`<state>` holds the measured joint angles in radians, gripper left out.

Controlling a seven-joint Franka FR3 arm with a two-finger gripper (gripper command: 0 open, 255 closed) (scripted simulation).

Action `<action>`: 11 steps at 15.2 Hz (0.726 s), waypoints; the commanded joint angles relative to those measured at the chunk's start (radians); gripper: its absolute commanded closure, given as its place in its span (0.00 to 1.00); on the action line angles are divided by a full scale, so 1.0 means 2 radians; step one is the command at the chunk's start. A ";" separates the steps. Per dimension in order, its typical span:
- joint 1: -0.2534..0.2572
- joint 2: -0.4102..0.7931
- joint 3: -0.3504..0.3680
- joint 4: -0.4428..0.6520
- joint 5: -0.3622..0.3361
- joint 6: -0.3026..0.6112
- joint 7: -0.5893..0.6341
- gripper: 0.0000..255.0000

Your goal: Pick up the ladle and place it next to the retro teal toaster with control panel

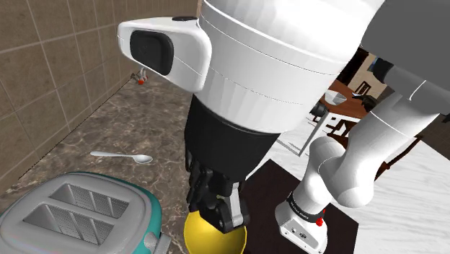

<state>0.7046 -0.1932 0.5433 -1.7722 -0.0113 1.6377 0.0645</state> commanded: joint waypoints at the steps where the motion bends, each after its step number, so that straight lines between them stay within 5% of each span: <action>1: 0.000 0.004 0.001 0.018 -0.002 -0.015 0.001 1.00; 5: -0.001 0.011 0.002 0.048 -0.005 -0.038 0.001 1.00; 11: -0.030 0.014 -0.042 0.044 -0.010 -0.028 -0.070 1.00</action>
<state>0.6556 -0.1623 0.4764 -1.6786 -0.0325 1.5773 -0.0484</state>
